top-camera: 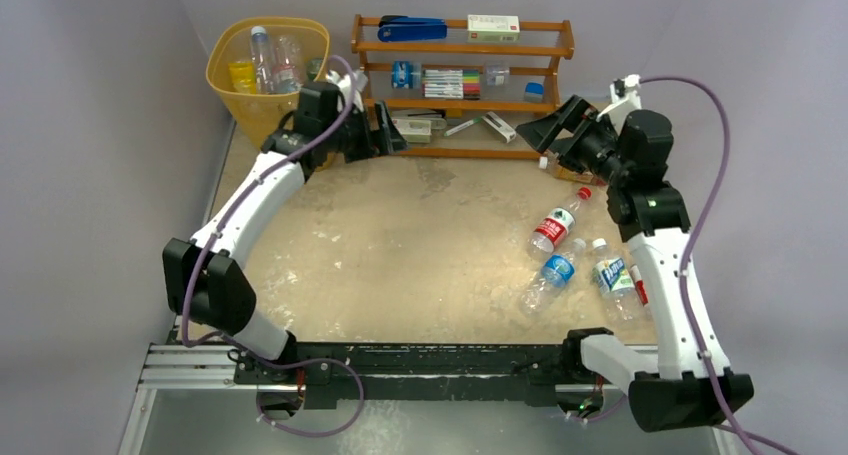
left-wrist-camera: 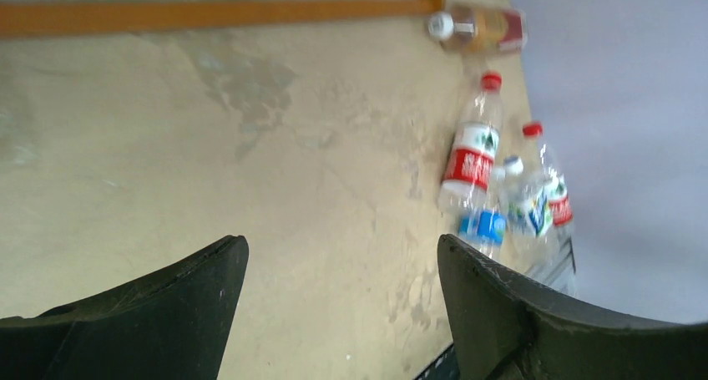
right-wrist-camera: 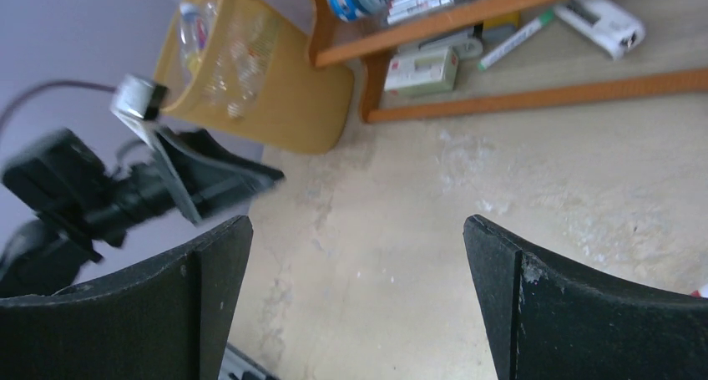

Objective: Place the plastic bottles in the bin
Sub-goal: Pick up the plastic bottle at the center of the board.

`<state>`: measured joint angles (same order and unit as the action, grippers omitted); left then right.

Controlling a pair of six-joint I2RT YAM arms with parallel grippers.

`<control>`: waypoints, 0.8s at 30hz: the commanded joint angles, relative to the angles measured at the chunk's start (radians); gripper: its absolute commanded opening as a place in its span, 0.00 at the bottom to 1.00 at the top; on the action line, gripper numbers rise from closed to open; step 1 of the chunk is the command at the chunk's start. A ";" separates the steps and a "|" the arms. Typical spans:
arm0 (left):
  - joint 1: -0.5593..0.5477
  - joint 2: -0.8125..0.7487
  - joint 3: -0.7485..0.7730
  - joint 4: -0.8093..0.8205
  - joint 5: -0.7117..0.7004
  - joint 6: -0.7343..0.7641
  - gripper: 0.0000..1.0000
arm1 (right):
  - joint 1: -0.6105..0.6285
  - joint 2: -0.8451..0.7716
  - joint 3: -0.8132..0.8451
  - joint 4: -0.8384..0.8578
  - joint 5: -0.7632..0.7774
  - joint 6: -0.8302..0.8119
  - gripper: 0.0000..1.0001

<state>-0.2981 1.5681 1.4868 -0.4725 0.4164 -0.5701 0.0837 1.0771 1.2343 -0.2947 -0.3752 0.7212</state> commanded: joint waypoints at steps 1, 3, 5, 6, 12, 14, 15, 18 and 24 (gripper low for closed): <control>-0.125 -0.089 -0.095 0.133 -0.005 0.051 0.84 | -0.001 -0.057 0.104 -0.054 0.111 -0.044 1.00; -0.200 -0.096 -0.137 0.174 -0.009 0.058 0.85 | -0.001 -0.062 0.137 -0.068 0.119 -0.057 1.00; -0.282 -0.095 -0.171 0.217 -0.020 0.063 0.85 | -0.001 -0.058 0.163 -0.087 0.119 -0.066 1.00; -0.320 -0.091 -0.183 0.236 -0.026 0.064 0.86 | -0.001 -0.056 0.172 -0.089 0.113 -0.066 1.00; -0.546 -0.013 -0.217 0.362 -0.100 0.057 0.86 | -0.001 -0.056 0.171 -0.078 0.070 -0.059 1.00; -0.603 0.029 -0.214 0.404 -0.124 0.054 0.86 | -0.001 -0.060 0.165 -0.074 0.063 -0.056 1.00; -0.629 0.051 -0.213 0.426 -0.133 0.051 0.86 | -0.001 -0.063 0.163 -0.074 0.061 -0.054 1.00; -0.702 0.138 -0.184 0.441 -0.159 0.069 0.86 | -0.001 -0.070 0.165 -0.076 0.060 -0.055 1.00; -0.780 0.269 -0.147 0.469 -0.186 0.102 0.86 | -0.001 -0.086 0.170 -0.082 0.065 -0.057 1.00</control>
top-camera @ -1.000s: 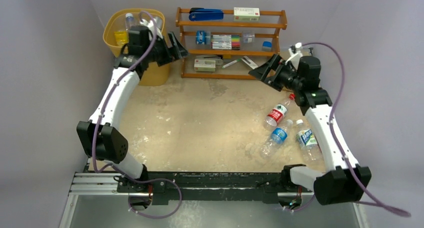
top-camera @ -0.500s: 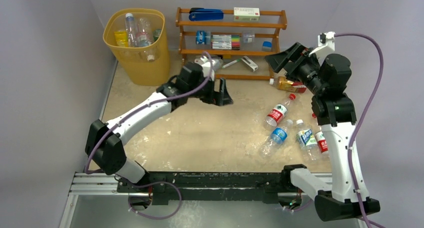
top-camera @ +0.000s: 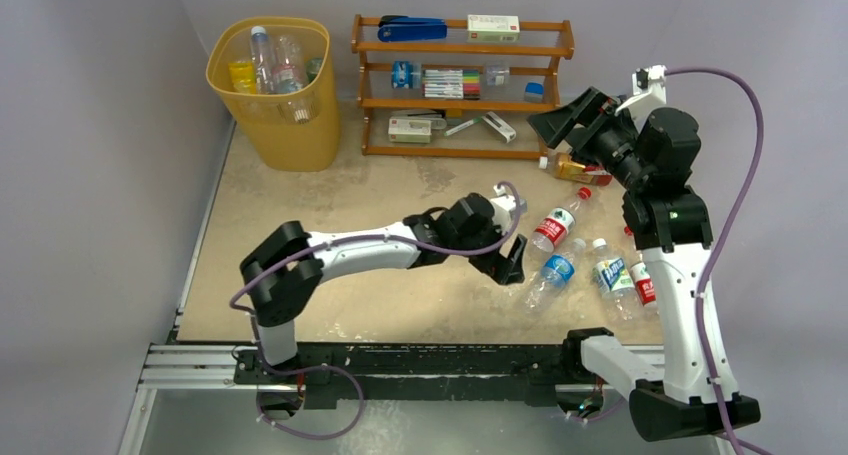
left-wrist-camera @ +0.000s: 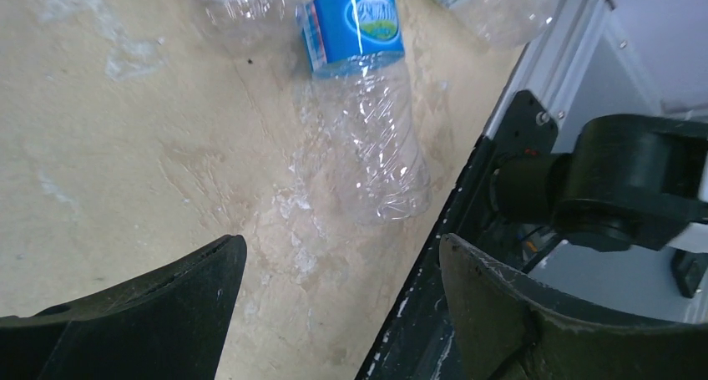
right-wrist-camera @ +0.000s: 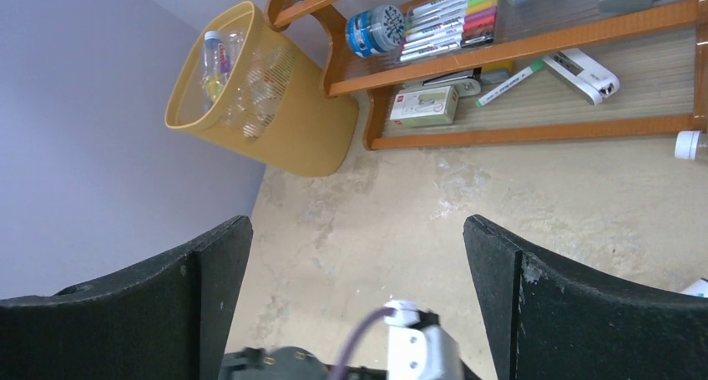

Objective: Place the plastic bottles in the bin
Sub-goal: Pick up the plastic bottle at the center of the board.

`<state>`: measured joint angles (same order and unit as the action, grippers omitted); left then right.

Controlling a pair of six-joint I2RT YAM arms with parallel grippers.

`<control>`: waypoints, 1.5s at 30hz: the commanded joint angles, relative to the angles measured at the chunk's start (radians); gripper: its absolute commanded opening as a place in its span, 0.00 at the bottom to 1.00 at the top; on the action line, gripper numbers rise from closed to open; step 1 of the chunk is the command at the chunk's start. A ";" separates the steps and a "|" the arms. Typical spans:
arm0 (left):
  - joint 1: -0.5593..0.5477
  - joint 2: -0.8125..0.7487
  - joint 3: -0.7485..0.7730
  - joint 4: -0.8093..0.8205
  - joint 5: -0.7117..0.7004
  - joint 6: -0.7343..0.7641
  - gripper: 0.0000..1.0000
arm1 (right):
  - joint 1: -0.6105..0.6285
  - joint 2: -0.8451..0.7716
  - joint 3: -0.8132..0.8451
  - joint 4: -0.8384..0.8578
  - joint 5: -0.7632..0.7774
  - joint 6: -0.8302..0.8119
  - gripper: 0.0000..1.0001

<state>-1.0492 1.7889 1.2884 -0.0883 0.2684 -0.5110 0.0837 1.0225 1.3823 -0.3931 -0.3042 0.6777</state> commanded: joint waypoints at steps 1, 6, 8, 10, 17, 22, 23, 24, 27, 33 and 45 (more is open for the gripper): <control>-0.039 0.070 0.058 0.086 -0.040 0.050 0.85 | -0.001 -0.032 0.020 0.020 -0.009 -0.013 1.00; -0.084 0.155 0.094 0.107 -0.048 0.060 0.85 | -0.001 -0.037 0.006 0.028 -0.018 -0.012 1.00; -0.098 0.175 0.116 0.122 -0.047 0.055 0.85 | -0.001 -0.040 -0.011 0.037 -0.023 -0.010 1.00; -0.110 0.195 0.136 0.143 -0.049 0.050 0.85 | -0.001 -0.042 -0.023 0.041 -0.029 -0.008 1.00; -0.159 0.296 0.231 0.114 -0.075 0.069 0.85 | -0.001 -0.042 -0.035 0.042 -0.037 -0.014 1.00; -0.188 0.339 0.272 0.029 -0.152 0.122 0.84 | -0.001 -0.049 -0.048 0.041 -0.039 -0.018 1.00; -0.193 0.342 0.276 0.016 -0.170 0.131 0.84 | -0.001 -0.051 -0.052 0.043 -0.040 -0.018 1.00; -0.199 0.348 0.280 0.001 -0.189 0.140 0.84 | -0.001 -0.051 -0.057 0.044 -0.042 -0.018 1.00; -0.213 0.368 0.299 -0.030 -0.239 0.155 0.84 | -0.001 -0.054 -0.068 0.051 -0.047 -0.017 1.00; -0.227 0.393 0.323 -0.066 -0.304 0.162 0.73 | -0.001 -0.060 -0.081 0.056 -0.050 -0.020 1.00; -0.227 0.252 0.250 -0.100 -0.310 0.162 0.61 | -0.001 -0.071 -0.081 0.049 -0.049 -0.025 1.00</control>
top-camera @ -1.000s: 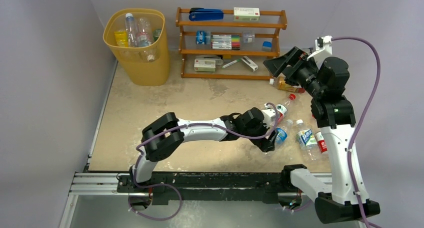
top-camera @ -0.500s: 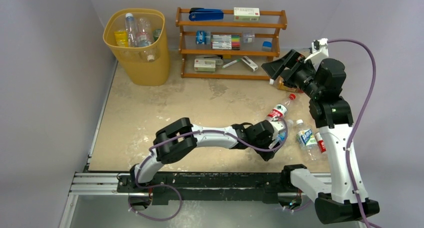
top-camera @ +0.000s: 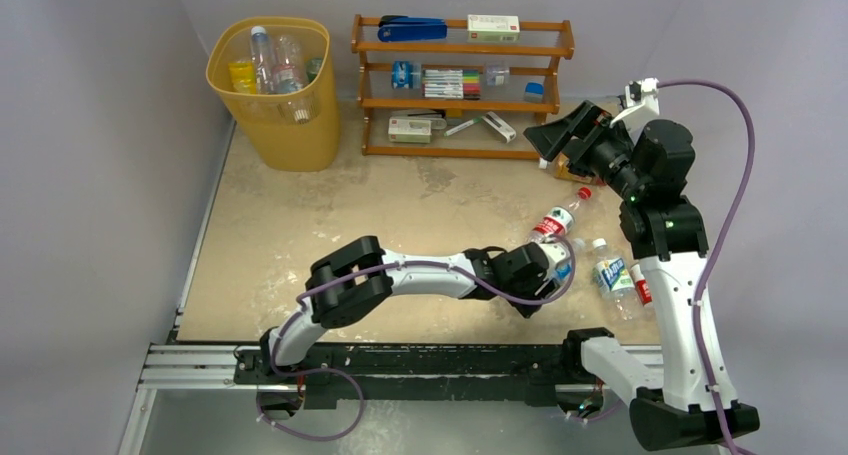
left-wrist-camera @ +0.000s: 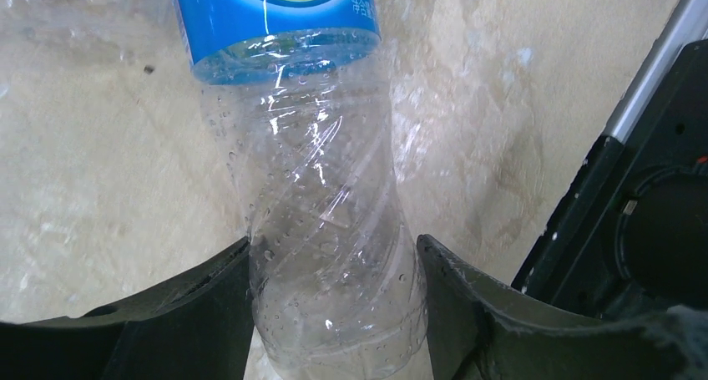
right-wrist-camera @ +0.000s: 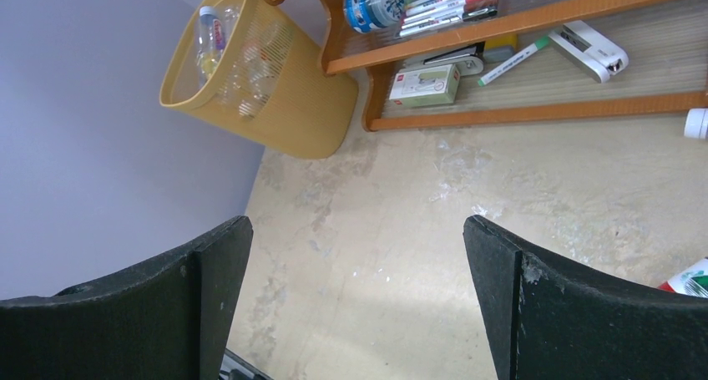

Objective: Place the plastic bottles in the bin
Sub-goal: Pick up the plastic bottle at the center of the board.

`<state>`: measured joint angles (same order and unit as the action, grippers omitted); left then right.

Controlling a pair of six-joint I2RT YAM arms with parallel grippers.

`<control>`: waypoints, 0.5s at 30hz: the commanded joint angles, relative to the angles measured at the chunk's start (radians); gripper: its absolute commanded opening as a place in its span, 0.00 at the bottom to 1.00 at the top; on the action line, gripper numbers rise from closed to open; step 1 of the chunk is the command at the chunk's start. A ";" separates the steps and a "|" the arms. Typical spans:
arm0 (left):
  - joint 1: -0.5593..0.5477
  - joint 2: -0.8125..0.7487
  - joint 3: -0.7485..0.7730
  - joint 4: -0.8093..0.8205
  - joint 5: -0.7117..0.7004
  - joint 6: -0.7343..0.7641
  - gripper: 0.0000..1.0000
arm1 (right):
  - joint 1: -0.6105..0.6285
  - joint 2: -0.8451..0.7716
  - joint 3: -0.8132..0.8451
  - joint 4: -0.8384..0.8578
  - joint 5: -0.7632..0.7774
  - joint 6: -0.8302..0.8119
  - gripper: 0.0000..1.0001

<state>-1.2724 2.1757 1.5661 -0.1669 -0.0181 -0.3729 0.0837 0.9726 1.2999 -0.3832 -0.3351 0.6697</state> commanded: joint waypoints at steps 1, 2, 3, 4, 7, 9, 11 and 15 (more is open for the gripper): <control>-0.004 -0.164 -0.048 -0.028 -0.024 0.028 0.61 | -0.001 -0.023 0.002 0.038 -0.018 -0.018 1.00; -0.004 -0.191 -0.067 -0.036 -0.021 0.029 0.61 | -0.001 -0.024 0.001 0.037 -0.016 -0.018 1.00; -0.003 -0.222 -0.088 -0.045 -0.018 0.031 0.61 | -0.001 -0.025 0.001 0.035 -0.016 -0.018 1.00; -0.002 -0.249 -0.105 -0.056 -0.013 0.032 0.61 | -0.001 -0.026 -0.001 0.036 -0.017 -0.017 1.00; -0.002 -0.348 -0.153 -0.073 0.007 0.032 0.61 | -0.001 -0.029 -0.006 0.039 -0.022 -0.013 1.00; -0.002 -0.407 -0.178 -0.082 0.008 0.031 0.61 | -0.001 -0.031 -0.008 0.043 -0.024 -0.009 1.00; 0.002 -0.452 -0.193 -0.097 -0.009 0.030 0.61 | -0.001 -0.033 -0.008 0.044 -0.026 -0.006 1.00; 0.063 -0.516 -0.241 -0.105 -0.024 0.022 0.62 | -0.001 -0.039 -0.007 0.045 -0.028 0.000 1.00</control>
<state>-1.2633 1.7351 1.3716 -0.2737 -0.0219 -0.3626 0.0837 0.9539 1.2900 -0.3828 -0.3393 0.6701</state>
